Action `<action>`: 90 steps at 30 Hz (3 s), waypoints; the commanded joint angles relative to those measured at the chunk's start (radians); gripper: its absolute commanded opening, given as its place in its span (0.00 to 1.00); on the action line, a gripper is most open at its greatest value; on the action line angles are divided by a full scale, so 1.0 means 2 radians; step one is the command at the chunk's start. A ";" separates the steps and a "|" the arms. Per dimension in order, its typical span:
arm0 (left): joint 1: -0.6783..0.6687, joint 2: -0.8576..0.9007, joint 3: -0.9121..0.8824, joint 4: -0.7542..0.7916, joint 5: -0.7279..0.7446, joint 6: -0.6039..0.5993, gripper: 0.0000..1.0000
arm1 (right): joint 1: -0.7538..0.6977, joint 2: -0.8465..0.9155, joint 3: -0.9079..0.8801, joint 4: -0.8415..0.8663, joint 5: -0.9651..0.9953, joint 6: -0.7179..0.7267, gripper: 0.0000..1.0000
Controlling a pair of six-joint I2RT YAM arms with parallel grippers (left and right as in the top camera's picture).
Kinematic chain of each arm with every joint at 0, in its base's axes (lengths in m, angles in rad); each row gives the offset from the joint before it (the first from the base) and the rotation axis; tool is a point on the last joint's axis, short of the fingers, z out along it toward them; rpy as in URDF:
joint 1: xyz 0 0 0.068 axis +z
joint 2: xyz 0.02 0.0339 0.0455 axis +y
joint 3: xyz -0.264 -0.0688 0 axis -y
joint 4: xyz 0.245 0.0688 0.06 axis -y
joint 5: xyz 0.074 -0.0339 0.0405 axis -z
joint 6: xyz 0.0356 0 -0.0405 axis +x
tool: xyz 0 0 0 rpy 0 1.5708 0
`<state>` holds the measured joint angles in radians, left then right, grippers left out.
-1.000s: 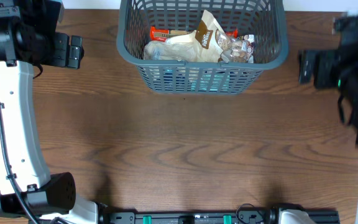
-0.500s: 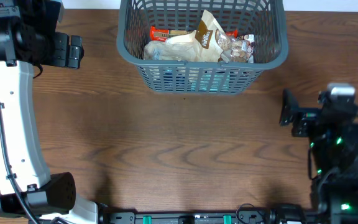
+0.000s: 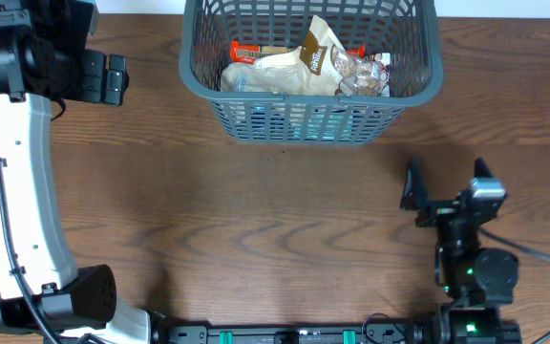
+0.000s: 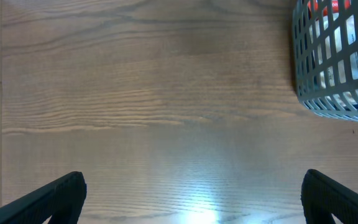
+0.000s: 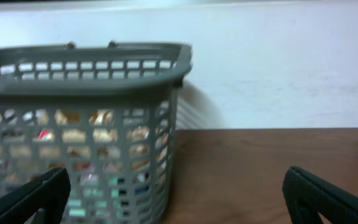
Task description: Pack container
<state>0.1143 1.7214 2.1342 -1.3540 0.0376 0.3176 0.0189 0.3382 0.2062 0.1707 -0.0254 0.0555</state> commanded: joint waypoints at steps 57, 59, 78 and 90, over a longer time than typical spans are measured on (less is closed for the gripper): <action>0.001 -0.005 0.000 -0.001 -0.002 -0.001 0.99 | 0.004 -0.166 -0.100 -0.119 0.052 -0.004 0.99; 0.001 -0.005 0.000 -0.001 -0.002 -0.001 0.99 | 0.004 -0.166 -0.100 -0.119 0.052 -0.004 0.99; 0.001 -0.005 0.000 -0.002 -0.002 -0.001 0.99 | 0.004 -0.166 -0.100 -0.119 0.052 -0.004 0.99; -0.008 -0.146 -0.153 0.148 0.077 -0.059 0.99 | 0.004 -0.166 -0.100 -0.119 0.052 -0.004 0.99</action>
<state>0.1093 1.5455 1.9522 -1.1172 0.1333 0.2733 0.0364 0.0147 0.0086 -0.0647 0.0715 0.0345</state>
